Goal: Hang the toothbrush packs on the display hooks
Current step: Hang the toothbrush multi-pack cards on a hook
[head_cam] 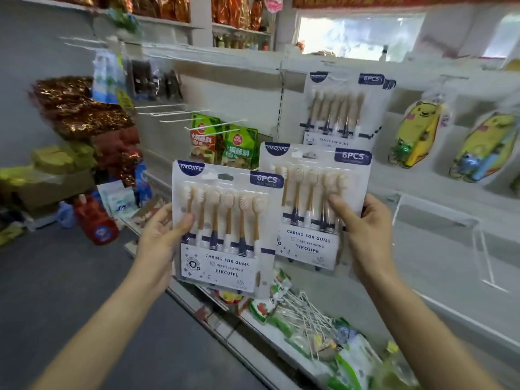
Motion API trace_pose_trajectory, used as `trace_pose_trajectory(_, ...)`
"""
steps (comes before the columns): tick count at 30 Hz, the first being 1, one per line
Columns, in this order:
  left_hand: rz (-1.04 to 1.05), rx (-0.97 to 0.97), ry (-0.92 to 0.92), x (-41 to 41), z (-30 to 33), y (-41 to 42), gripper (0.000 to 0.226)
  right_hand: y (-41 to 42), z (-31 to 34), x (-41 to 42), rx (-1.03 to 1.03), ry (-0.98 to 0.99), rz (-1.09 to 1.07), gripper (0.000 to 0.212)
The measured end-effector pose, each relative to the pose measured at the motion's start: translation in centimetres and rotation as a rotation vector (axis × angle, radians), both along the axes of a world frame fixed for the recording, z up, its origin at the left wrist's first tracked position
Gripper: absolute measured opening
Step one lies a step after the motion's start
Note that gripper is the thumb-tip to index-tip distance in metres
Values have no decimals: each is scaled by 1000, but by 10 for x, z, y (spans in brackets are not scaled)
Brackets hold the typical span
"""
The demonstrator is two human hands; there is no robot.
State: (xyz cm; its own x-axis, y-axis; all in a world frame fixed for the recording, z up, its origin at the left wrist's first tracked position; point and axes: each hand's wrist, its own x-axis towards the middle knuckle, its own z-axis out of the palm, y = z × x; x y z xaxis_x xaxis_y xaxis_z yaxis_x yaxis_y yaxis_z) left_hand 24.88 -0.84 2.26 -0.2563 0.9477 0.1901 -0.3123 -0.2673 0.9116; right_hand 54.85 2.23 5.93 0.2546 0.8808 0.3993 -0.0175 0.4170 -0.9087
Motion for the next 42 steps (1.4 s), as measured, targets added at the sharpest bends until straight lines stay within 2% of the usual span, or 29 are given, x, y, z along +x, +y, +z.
trace_pose_trajectory(3,-100,-22,22,-2,-4,19,68,8,13,0,27,3,-56,17)
trace_pose_trajectory(4,-124,-32,21,0,-5,25,66,11,17,0,40,12,-72,16)
trace_pose_trajectory(7,-166,-33,-6,11,-5,45,39,21,30,2,80,56,-84,15)
trace_pose_trajectory(9,-183,-24,-7,17,-4,58,35,32,38,5,102,66,-81,11)
trace_pose_trajectory(14,-185,-28,1,20,-2,92,35,78,55,8,136,100,-88,9)
trace_pose_trajectory(19,-175,21,18,13,2,122,36,123,66,4,165,86,-90,24)
trace_pose_trajectory(26,-151,22,8,12,-5,156,39,154,72,2,203,156,-87,18)
trace_pose_trajectory(30,-188,25,25,14,-5,175,64,165,74,4,215,154,-124,15)
trace_pose_trajectory(33,-239,25,20,17,-4,192,56,173,73,5,196,144,-171,12)
trace_pose_trajectory(36,-290,12,30,19,-5,213,60,183,73,8,171,116,-231,11)
trace_pose_trajectory(39,-343,-10,21,25,-1,230,40,197,75,13,154,103,-290,12)
trace_pose_trajectory(42,-388,-4,33,29,1,242,37,211,77,19,128,76,-351,9)
